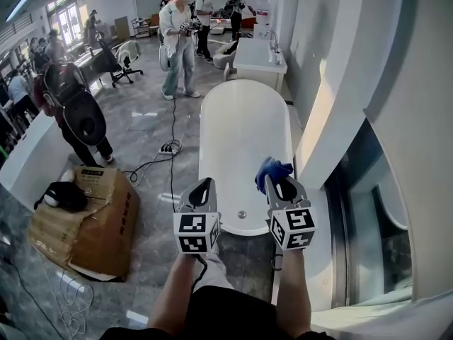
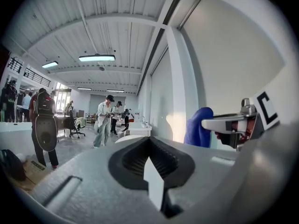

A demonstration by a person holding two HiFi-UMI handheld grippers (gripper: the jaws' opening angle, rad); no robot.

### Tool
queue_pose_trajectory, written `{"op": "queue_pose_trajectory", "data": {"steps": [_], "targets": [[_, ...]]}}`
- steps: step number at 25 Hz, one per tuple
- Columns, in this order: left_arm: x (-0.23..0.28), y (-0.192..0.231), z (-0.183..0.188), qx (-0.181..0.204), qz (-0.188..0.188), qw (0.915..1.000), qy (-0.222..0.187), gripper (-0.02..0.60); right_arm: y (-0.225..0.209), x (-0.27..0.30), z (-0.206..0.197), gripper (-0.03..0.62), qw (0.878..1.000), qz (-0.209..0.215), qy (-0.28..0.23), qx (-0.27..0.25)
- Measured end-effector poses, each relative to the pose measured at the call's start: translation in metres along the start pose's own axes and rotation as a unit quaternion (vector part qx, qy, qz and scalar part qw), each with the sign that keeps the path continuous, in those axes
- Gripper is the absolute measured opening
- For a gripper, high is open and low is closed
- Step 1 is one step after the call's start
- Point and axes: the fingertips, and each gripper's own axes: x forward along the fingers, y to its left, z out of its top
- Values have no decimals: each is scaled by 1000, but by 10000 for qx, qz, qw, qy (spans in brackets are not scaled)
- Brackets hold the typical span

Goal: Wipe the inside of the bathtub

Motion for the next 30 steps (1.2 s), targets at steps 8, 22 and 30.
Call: {"op": "queue_pose_trajectory", "data": {"steps": [8,22,30], "targets": [[82,53,-14,-66,-148,9993,327,2,-4,92,-33,67,9987,14,438,263],[254,193,-39,-273,85,9953,922,2,-26,303,-77,67,9917,156,1168,523],[316,204,-90,-733,-223,9873,1393,2,-37,349,-123,67,9819,86,1803,566]]}}
